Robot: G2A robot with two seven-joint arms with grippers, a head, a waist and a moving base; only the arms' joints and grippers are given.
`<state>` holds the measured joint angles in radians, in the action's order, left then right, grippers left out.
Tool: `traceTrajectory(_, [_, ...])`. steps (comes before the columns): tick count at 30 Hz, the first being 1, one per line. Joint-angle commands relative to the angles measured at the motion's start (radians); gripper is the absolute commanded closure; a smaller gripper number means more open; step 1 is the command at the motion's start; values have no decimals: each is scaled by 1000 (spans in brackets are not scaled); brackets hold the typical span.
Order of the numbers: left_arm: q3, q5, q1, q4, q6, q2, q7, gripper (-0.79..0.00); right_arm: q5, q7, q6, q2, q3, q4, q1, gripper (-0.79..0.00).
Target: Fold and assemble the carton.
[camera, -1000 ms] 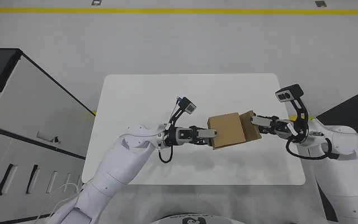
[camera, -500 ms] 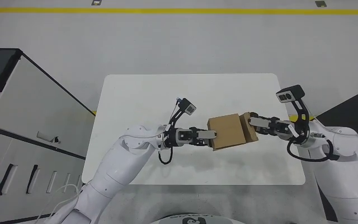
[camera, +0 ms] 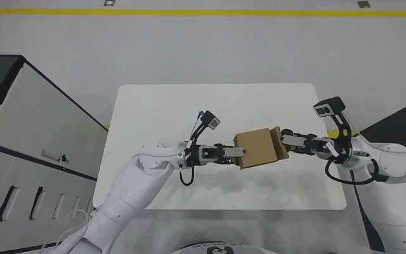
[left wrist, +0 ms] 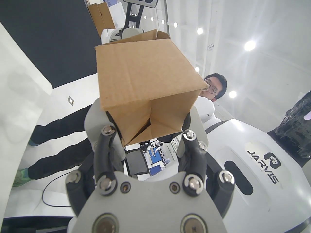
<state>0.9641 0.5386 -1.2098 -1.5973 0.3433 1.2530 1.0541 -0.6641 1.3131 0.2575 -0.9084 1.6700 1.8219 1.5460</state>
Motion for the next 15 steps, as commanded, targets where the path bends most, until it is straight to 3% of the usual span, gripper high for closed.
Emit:
traceTrajectory(1, [2,-20,1,-3,-4,-1,-5,0,4,2,-2,1,3,0,1,-154])
traceTrajectory(15, [1,-38,2,-8,-11,-4,-21,0,64,17,-14,6,3,1,-7,-126])
